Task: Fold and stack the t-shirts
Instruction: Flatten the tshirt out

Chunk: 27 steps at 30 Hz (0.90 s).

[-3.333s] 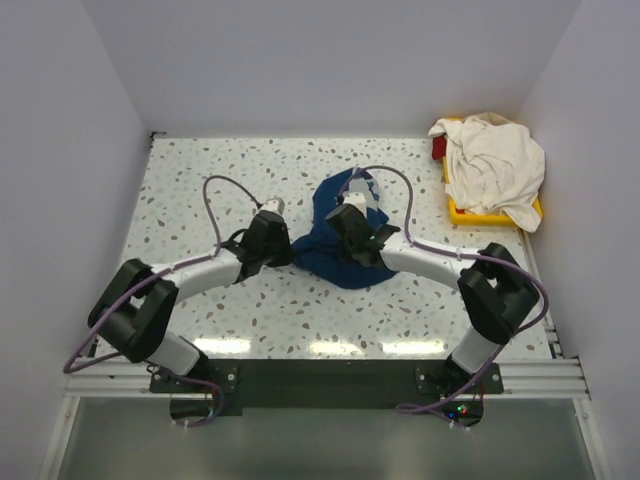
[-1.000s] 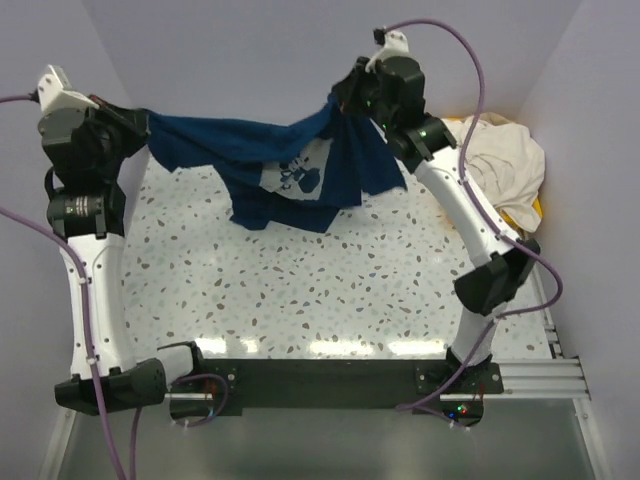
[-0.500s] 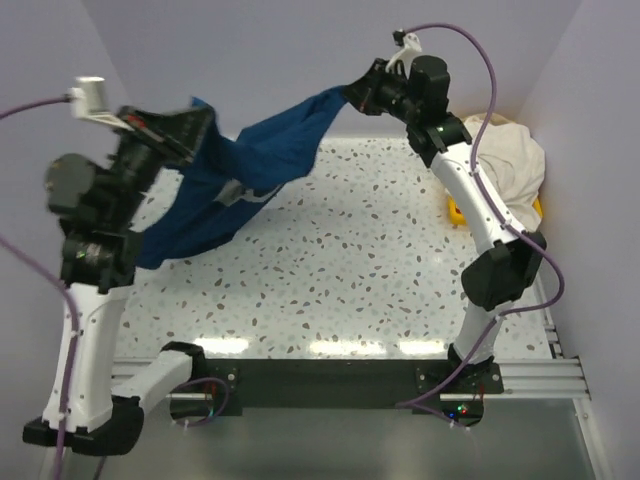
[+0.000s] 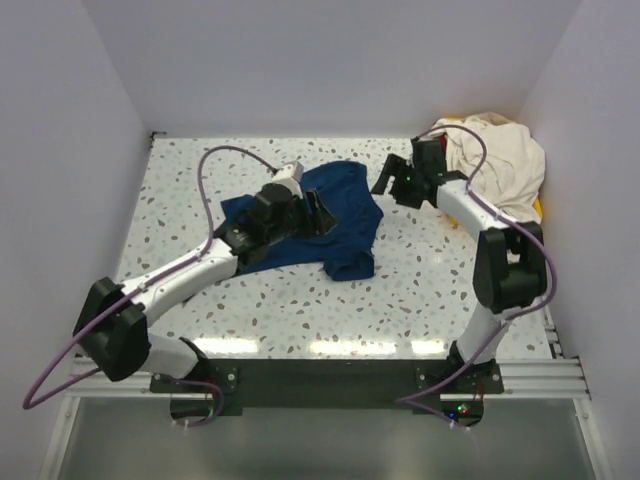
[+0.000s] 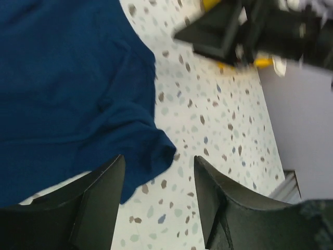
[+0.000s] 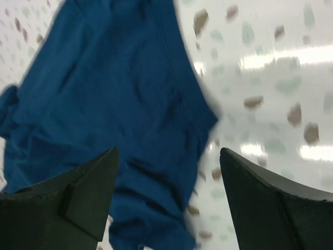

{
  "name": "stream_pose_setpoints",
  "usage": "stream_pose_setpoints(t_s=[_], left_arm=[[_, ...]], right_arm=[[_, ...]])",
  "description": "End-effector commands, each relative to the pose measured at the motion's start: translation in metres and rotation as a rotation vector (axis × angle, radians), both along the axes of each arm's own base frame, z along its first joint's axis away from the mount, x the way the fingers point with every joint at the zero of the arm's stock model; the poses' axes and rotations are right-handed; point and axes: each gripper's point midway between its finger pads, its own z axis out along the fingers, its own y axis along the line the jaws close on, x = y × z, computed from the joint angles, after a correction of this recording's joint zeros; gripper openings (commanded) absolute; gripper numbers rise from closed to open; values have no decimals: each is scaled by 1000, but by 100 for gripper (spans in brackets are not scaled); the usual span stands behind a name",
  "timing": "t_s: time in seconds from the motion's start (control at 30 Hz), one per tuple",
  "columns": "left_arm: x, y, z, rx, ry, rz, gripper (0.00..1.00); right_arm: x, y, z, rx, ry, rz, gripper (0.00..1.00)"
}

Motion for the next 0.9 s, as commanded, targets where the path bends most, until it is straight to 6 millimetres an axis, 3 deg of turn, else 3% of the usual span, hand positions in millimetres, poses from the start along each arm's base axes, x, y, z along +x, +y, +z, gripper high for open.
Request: stream_pose_setpoints(t_s=[0.0, 0.03, 0.07, 0.1, 0.17, 0.2, 0.27, 0.33, 0.47, 0.73, 0.8, 0.87], left_arm=[[30, 68, 57, 19, -134, 254, 59], [34, 97, 44, 57, -89, 328, 58], [33, 116, 37, 66, -61, 381, 56], [28, 148, 25, 102, -35, 460, 55], [20, 175, 13, 140, -13, 531, 54], [12, 191, 7, 158, -10, 575, 53], [5, 215, -6, 188, 18, 632, 53], [-5, 234, -21, 211, 44, 674, 52], [-15, 249, -42, 228, 86, 705, 52], [-27, 266, -75, 261, 170, 760, 52], [-30, 269, -83, 273, 189, 778, 52], [-31, 273, -85, 277, 200, 800, 51]], right_arm=[[-41, -7, 58, -25, -161, -53, 81], [-68, -9, 22, -58, -94, -49, 81], [-84, -2, 15, -87, -97, -39, 81], [-107, 2, -2, -86, -81, -34, 79], [-130, 5, -19, -64, -60, -26, 74], [-150, 1, -44, -77, -13, -27, 73], [-158, 8, -50, -51, -43, -21, 70], [-168, 6, -71, -59, -8, -17, 69], [-161, 11, -80, -64, -19, -4, 68], [-156, 15, -61, -32, -95, -44, 64], [-155, 16, -62, -31, -95, -43, 58], [-153, 22, -63, -10, -93, -25, 44]])
